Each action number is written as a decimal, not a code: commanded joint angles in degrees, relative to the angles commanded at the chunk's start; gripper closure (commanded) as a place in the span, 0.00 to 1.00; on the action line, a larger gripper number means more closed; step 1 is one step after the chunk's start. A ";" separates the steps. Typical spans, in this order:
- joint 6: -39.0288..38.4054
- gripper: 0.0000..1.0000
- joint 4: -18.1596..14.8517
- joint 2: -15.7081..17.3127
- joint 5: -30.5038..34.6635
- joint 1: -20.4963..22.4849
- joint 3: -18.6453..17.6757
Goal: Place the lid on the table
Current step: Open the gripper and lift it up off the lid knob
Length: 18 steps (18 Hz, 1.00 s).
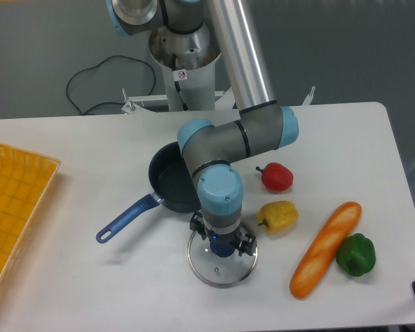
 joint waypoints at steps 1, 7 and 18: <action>0.17 0.00 0.09 0.79 0.00 0.09 -0.79; 0.00 0.00 -0.26 5.97 0.35 0.44 -3.24; 0.61 0.00 -2.10 9.85 4.04 1.84 -5.46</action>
